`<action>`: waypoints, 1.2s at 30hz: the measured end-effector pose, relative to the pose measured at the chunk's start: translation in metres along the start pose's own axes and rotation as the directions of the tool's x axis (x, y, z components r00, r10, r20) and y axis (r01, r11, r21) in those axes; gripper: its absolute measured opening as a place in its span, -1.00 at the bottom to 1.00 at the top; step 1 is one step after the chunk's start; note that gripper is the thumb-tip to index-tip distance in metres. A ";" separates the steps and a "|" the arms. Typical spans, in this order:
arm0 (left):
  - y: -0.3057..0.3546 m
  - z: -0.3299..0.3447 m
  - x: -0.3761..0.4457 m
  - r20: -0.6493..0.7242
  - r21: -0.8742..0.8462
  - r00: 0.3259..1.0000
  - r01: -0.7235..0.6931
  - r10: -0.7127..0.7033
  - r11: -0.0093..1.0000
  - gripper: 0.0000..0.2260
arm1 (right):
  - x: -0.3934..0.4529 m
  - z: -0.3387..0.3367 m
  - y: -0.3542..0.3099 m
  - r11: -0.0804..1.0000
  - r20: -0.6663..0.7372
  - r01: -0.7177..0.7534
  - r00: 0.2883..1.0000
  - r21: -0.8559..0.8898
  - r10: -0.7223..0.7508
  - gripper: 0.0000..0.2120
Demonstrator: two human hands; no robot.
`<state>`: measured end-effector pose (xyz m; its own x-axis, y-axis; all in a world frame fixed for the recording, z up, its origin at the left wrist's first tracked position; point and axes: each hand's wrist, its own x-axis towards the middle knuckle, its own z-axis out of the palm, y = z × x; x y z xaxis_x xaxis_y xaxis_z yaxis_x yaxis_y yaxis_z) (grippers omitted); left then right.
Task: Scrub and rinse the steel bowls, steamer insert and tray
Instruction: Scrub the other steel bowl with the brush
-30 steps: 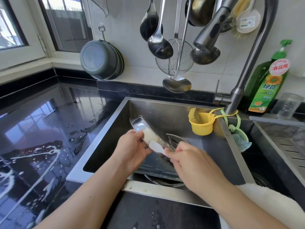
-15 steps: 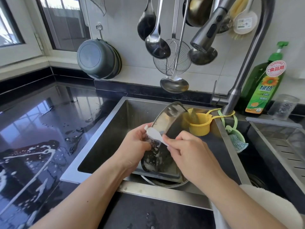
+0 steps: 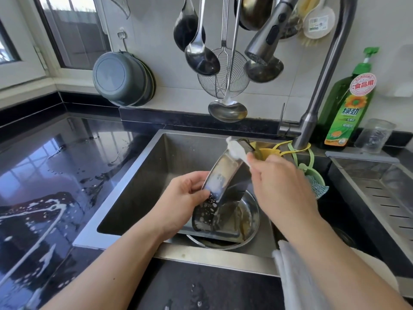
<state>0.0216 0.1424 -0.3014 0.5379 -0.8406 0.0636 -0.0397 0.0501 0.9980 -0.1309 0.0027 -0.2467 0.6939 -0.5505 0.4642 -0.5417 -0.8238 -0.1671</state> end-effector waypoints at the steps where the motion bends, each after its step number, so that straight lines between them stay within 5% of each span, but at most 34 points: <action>1: 0.000 0.001 -0.001 0.010 0.022 1.000 0.002 -0.002 1.000 -0.65 | 0.002 -0.001 0.003 1.000 -0.007 -0.022 1.000 -0.022 0.021 -0.58; 6: 0.002 -0.004 -0.001 -0.034 0.028 0.999 -0.029 0.029 0.999 -0.67 | -0.022 0.006 -0.013 0.966 0.132 0.176 0.970 0.190 -0.203 -0.67; 11: 0.000 -0.004 0.000 -0.059 0.097 0.998 -0.022 0.028 0.995 -0.67 | 0.009 0.004 0.014 1.000 -0.025 -0.030 0.999 0.007 0.030 -0.61; 16: 0.003 -0.006 -0.002 -0.110 0.052 0.992 -0.053 0.059 0.997 -0.67 | -0.030 0.015 -0.017 0.951 0.152 0.237 0.951 0.198 -0.269 -0.64; 20: 0.001 -0.006 0.001 -0.142 -0.031 0.990 -0.025 0.020 0.999 -0.63 | -0.006 0.019 -0.006 0.992 -0.013 0.083 0.997 0.094 -0.082 -0.62; 25: 0.001 -0.012 0.004 -0.150 -0.137 0.989 -0.039 0.018 0.990 -0.62 | -0.035 0.025 -0.022 0.955 0.183 0.268 0.940 0.124 -0.287 -0.63; 28: 0.000 -0.016 0.006 -0.171 -0.168 0.985 -0.024 -0.005 0.986 -0.57 | -0.009 0.029 0.001 0.982 0.027 0.145 0.989 0.118 -0.149 -0.68; 33: 0.001 -0.024 0.006 -0.243 -0.217 0.968 0.001 -0.055 0.976 -0.58 | -0.029 0.039 -0.006 0.940 0.171 0.298 0.930 0.167 -0.325 -0.64; 36: 0.003 -0.023 0.004 -0.222 -0.179 0.974 0.013 -0.054 0.984 -0.55 | -0.011 0.036 0.006 0.967 0.062 0.197 0.976 0.163 -0.209 -0.64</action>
<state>0.0430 0.1512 -0.2980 0.7125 -0.7016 0.0099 0.1189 0.1346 0.9837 -0.1243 -0.0013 -0.2841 0.8198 -0.3734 0.4342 -0.3100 -0.9269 -0.2117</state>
